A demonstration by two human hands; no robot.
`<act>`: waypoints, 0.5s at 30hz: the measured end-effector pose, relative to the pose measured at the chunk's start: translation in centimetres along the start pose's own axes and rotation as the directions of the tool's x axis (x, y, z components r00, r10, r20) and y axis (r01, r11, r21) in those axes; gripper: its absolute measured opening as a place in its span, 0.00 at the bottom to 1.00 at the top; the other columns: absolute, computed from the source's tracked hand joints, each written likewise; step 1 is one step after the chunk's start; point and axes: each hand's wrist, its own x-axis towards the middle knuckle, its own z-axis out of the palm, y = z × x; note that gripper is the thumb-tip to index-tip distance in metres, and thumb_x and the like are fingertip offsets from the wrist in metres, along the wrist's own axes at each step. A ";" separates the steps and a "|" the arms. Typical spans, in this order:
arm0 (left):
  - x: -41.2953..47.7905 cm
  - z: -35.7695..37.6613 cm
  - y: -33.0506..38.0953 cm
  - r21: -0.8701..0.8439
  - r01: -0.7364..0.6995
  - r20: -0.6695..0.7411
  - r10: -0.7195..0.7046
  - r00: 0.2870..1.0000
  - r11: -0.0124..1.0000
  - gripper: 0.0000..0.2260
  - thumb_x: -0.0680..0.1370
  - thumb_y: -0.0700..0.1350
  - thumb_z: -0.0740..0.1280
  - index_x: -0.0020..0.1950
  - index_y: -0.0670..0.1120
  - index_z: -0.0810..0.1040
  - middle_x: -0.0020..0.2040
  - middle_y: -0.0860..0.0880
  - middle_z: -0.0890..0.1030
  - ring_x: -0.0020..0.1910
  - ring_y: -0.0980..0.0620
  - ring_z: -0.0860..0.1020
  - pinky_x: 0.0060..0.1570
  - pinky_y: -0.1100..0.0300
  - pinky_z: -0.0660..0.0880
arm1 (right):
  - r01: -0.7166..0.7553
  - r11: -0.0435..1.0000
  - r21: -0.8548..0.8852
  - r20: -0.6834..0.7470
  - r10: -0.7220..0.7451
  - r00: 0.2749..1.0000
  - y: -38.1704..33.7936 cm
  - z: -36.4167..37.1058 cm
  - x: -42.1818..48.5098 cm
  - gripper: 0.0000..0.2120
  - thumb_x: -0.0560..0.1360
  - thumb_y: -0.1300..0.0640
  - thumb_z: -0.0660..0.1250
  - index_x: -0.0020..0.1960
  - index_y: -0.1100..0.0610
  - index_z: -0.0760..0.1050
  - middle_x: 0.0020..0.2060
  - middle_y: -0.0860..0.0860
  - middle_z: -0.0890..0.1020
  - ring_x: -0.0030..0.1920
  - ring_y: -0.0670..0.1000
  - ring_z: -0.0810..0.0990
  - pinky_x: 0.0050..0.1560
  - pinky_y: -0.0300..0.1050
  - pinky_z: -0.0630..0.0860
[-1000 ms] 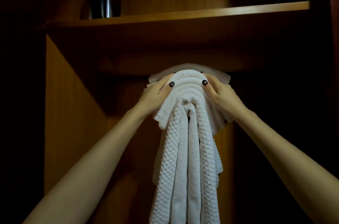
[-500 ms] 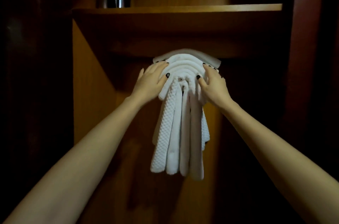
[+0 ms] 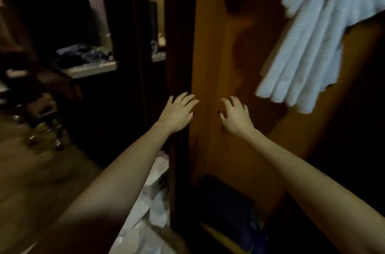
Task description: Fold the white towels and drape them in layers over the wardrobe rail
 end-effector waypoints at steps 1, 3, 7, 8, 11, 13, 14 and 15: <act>-2.5 1.5 -1.8 0.037 0.027 0.049 -0.029 0.998 0.999 0.23 0.83 0.50 0.55 0.79 0.52 0.55 0.79 0.51 0.54 0.78 0.50 0.48 0.75 0.41 0.48 | 0.008 1.000 0.011 0.074 -0.009 0.997 -1.6 2.5 -0.7 0.26 0.82 0.53 0.57 0.78 0.55 0.55 0.77 0.60 0.55 0.78 0.58 0.50 0.76 0.61 0.48; -7.4 4.1 -5.2 0.103 0.078 0.149 -0.093 0.984 0.992 0.24 0.83 0.51 0.55 0.79 0.52 0.53 0.80 0.51 0.54 0.79 0.49 0.48 0.74 0.41 0.48 | 0.036 0.999 0.037 0.199 -0.043 0.979 -5.1 7.4 -1.8 0.27 0.82 0.52 0.57 0.78 0.54 0.54 0.77 0.60 0.54 0.78 0.59 0.49 0.76 0.62 0.48; -16.3 7.9 -12.5 0.159 0.239 0.299 -0.277 0.913 0.958 0.26 0.83 0.53 0.55 0.79 0.53 0.50 0.80 0.52 0.51 0.79 0.50 0.46 0.75 0.39 0.47 | 0.093 0.994 0.057 0.390 -0.108 0.914 -12.5 16.6 -2.9 0.27 0.82 0.51 0.57 0.78 0.55 0.54 0.76 0.60 0.56 0.77 0.60 0.50 0.74 0.65 0.52; -18.2 8.6 -14.3 0.161 0.274 0.310 -0.312 0.898 0.948 0.26 0.83 0.53 0.56 0.79 0.53 0.50 0.80 0.52 0.51 0.78 0.50 0.46 0.75 0.40 0.47 | 0.109 0.992 0.059 0.427 -0.124 0.896 -14.3 18.7 -3.0 0.27 0.82 0.50 0.57 0.78 0.55 0.54 0.76 0.60 0.57 0.77 0.61 0.51 0.73 0.65 0.53; -23.0 10.0 -19.9 0.156 0.346 0.320 -0.379 0.868 0.925 0.27 0.82 0.53 0.57 0.79 0.52 0.51 0.80 0.52 0.52 0.78 0.49 0.47 0.74 0.41 0.49 | 0.155 0.987 0.054 0.519 -0.160 0.840 -19.3 24.4 -3.0 0.29 0.82 0.48 0.58 0.78 0.54 0.52 0.76 0.60 0.56 0.76 0.62 0.53 0.71 0.66 0.56; -25.4 10.8 -23.9 0.165 0.390 0.338 -0.423 0.841 0.906 0.27 0.82 0.54 0.57 0.79 0.52 0.52 0.80 0.51 0.53 0.78 0.49 0.49 0.73 0.41 0.50 | 0.164 0.985 0.054 0.567 -0.165 0.807 -22.7 27.8 -2.2 0.30 0.82 0.48 0.57 0.79 0.54 0.50 0.77 0.61 0.53 0.77 0.62 0.51 0.72 0.67 0.54; -26.3 11.1 -26.0 0.179 0.400 0.353 -0.438 0.827 0.899 0.28 0.82 0.55 0.57 0.79 0.51 0.52 0.80 0.50 0.53 0.78 0.48 0.50 0.73 0.40 0.50 | 0.154 0.986 0.065 0.592 -0.163 0.790 -24.4 29.4 -1.6 0.30 0.82 0.48 0.57 0.79 0.54 0.49 0.77 0.61 0.51 0.77 0.63 0.49 0.72 0.67 0.52; -27.0 11.5 -28.1 0.197 0.395 0.368 -0.441 0.819 0.897 0.29 0.82 0.57 0.58 0.79 0.51 0.52 0.80 0.50 0.54 0.78 0.47 0.51 0.73 0.39 0.52 | 0.135 0.988 0.082 0.612 -0.156 0.775 -26.0 30.9 -1.0 0.30 0.82 0.48 0.57 0.79 0.54 0.48 0.78 0.61 0.50 0.77 0.63 0.48 0.72 0.68 0.51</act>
